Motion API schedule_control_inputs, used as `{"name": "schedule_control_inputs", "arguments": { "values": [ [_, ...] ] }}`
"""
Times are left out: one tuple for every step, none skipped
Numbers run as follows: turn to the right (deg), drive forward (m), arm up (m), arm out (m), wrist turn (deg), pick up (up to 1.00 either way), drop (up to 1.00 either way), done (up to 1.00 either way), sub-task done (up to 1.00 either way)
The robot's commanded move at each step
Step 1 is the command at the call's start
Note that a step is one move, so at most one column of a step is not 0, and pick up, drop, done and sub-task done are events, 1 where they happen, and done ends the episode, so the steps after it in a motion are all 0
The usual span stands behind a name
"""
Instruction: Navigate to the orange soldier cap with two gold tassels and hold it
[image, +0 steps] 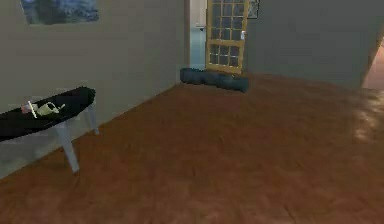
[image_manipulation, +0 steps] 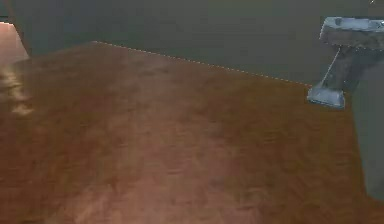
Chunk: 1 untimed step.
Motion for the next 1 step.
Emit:
{"name": "schedule_control_inputs", "arguments": {
  "values": [
    [-45.0,0.00,0.00,0.00,0.0,0.00,0.00,0.00,0.00]
  ]
}}
